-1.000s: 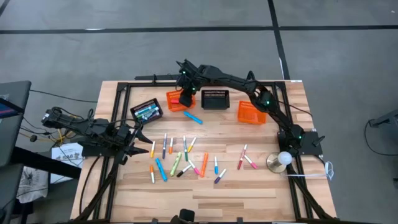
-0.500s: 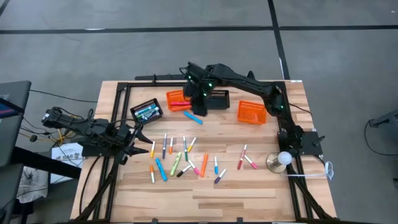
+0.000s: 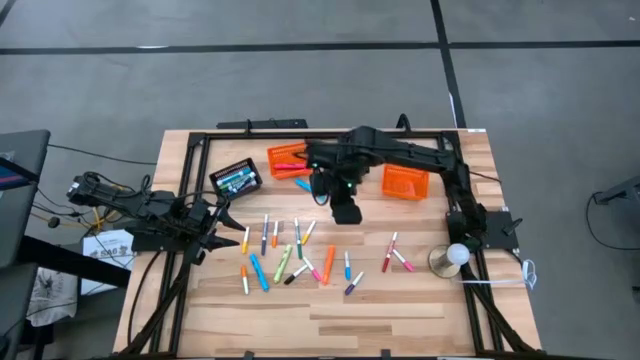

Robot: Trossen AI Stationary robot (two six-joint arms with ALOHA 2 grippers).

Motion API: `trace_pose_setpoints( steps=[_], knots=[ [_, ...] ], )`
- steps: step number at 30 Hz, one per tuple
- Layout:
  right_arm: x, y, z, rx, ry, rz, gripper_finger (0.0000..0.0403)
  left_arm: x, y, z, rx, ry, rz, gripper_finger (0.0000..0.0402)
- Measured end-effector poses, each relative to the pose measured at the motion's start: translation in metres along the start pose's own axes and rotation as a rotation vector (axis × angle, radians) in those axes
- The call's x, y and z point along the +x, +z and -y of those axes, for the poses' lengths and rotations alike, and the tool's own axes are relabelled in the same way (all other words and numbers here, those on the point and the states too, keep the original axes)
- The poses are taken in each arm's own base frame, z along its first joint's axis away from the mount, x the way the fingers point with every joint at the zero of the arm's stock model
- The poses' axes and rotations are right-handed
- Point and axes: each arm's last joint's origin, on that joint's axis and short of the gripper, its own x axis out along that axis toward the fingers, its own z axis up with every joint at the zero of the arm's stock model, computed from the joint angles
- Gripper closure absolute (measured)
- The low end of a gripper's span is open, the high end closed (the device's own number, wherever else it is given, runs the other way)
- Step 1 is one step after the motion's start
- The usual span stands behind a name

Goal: Pick & Place Markers
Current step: Put the large orange highlighter pen into the left orange bin

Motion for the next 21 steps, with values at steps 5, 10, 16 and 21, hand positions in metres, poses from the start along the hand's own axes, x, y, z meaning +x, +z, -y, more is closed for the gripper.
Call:
trace_pose_setpoints(
  steps=[5, 10, 16, 21],
  knots=[
    [0.005, 0.002, -0.012, 0.050, -0.008, -0.014, 0.0269, 0.001, 0.000, 0.000, 0.000, 0.001, -0.005, 0.0216],
    [0.007, 0.003, -0.019, 0.022, -0.003, -0.020, 0.0268, 0.001, -0.001, 0.000, 0.000, 0.001, -0.006, 0.0216],
    [0.014, 0.007, -0.035, -0.180, 0.011, -0.021, 0.0268, 0.001, -0.001, 0.000, 0.000, 0.001, -0.006, 0.0216],
    [0.031, 0.013, -0.042, -0.305, 0.025, -0.040, 0.0268, 0.001, -0.001, 0.000, 0.000, 0.001, -0.006, 0.0216]
  ],
)
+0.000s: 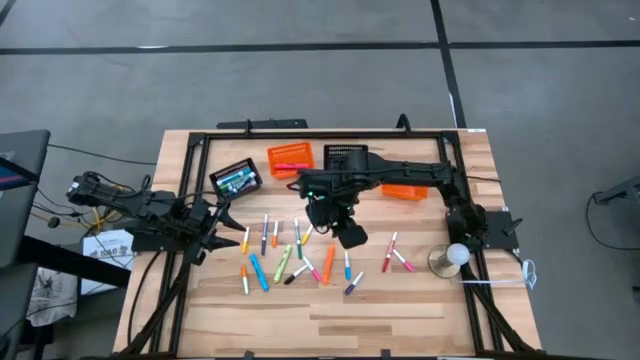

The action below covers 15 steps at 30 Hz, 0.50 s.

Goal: Pick & Place Markers
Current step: Put the large orange highlighter pen into the left orange bin

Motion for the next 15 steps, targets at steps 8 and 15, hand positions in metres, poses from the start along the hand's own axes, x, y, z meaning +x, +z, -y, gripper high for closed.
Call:
trace_pose_setpoints(
  steps=[8, 15],
  knots=[
    [0.042, 0.011, 0.006, -0.129, 0.047, -0.061, 0.0269, 0.001, -0.001, 0.000, 0.000, 0.001, -0.010, 0.0216],
    [0.087, 0.015, 0.011, -0.149, 0.179, -0.113, 0.0269, 0.003, -0.002, 0.000, -0.062, 0.004, -0.024, 0.0216]
  ],
)
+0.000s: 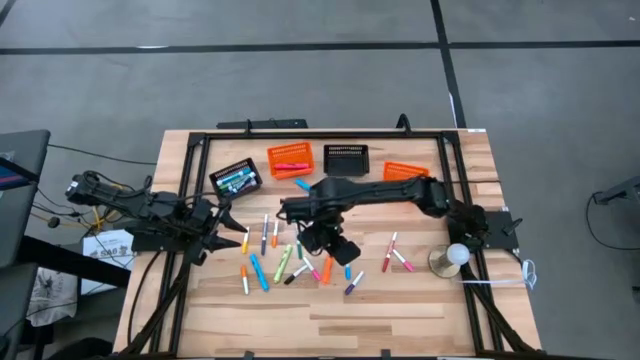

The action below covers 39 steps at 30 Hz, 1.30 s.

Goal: Pick & Place Markers
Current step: Put the large orange highlighter pen into the left orange bin

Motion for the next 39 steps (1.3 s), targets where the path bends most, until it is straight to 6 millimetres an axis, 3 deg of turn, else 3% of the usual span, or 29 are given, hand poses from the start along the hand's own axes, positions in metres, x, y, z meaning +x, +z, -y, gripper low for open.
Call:
trace_pose_setpoints(
  steps=[5, 18, 23, 31, 34, 39],
  knots=[
    [0.023, 0.004, -0.001, -0.004, 0.053, -0.057, 0.0269, 0.002, -0.001, 0.000, -0.088, 0.002, -0.016, 0.0216],
    [0.033, -0.008, -0.022, 0.017, 0.077, -0.167, 0.0273, 0.007, -0.006, 0.002, -0.169, -0.066, -0.080, 0.0216],
    [0.024, -0.029, -0.040, 0.018, 0.039, -0.248, 0.0296, 0.007, -0.006, 0.002, -0.167, -0.067, -0.079, 0.0216],
    [-0.016, -0.083, -0.074, 0.151, -0.030, -0.181, 0.0326, 0.007, -0.005, 0.002, -0.146, -0.068, -0.071, 0.0216],
    [-0.014, -0.098, -0.085, 0.135, -0.095, -0.074, 0.0330, 0.007, -0.005, 0.002, -0.146, -0.069, -0.071, 0.0216],
    [0.009, -0.106, -0.084, 0.018, -0.273, 0.138, 0.0331, 0.007, -0.005, 0.002, -0.146, -0.069, -0.070, 0.0216]
  ],
)
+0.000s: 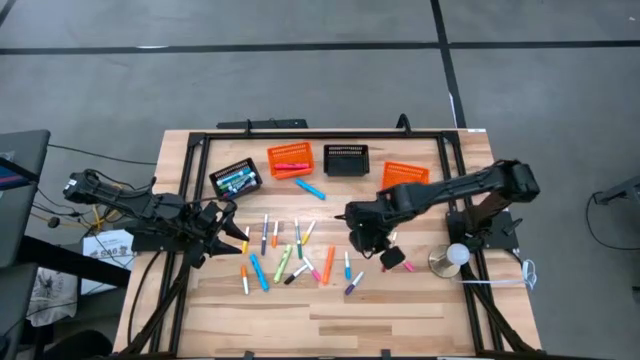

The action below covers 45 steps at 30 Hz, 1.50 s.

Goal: Pick & Place Markers
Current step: Put the large orange highlighter pen into the left orange bin

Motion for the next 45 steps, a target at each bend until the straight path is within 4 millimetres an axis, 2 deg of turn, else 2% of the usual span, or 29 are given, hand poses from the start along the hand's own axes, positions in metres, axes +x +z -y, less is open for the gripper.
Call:
trace_pose_setpoints(
  steps=[3, 10, 15, 19, 23, 30, 38, 41, 45],
  knots=[
    [0.010, 0.001, 0.002, -0.084, -0.081, 0.065, 0.0331, 0.000, 0.001, 0.000, 0.000, -0.002, 0.007, 0.0216],
    [0.036, 0.014, 0.015, -0.251, -0.125, 0.133, 0.0331, 0.000, 0.003, 0.001, -0.008, -0.005, 0.025, 0.0216],
    [0.064, 0.019, 0.022, -0.385, -0.132, 0.125, 0.0331, 0.000, 0.003, 0.001, -0.026, -0.007, 0.028, 0.0216],
    [0.080, 0.024, 0.019, -0.512, -0.144, 0.081, 0.0331, 0.000, 0.003, 0.001, -0.029, -0.007, 0.030, 0.0216],
    [0.081, 0.032, 0.011, -0.611, -0.216, 0.044, 0.0331, 0.000, 0.003, 0.001, -0.029, -0.008, 0.031, 0.0216],
    [0.081, 0.029, 0.008, -0.637, -0.170, 0.023, 0.0321, 0.000, 0.003, 0.001, -0.026, -0.008, 0.031, 0.0216],
    [0.082, 0.029, 0.009, -0.642, -0.169, 0.027, 0.0251, 0.000, 0.003, 0.001, -0.026, -0.008, 0.032, 0.0216],
    [0.090, 0.028, 0.010, -0.659, -0.160, 0.010, 0.0226, 0.000, 0.003, 0.001, -0.026, -0.008, 0.032, 0.0216],
    [0.105, 0.029, 0.014, -0.658, -0.136, -0.019, 0.0214, 0.000, 0.003, 0.001, -0.026, -0.008, 0.032, 0.0216]
  ],
)
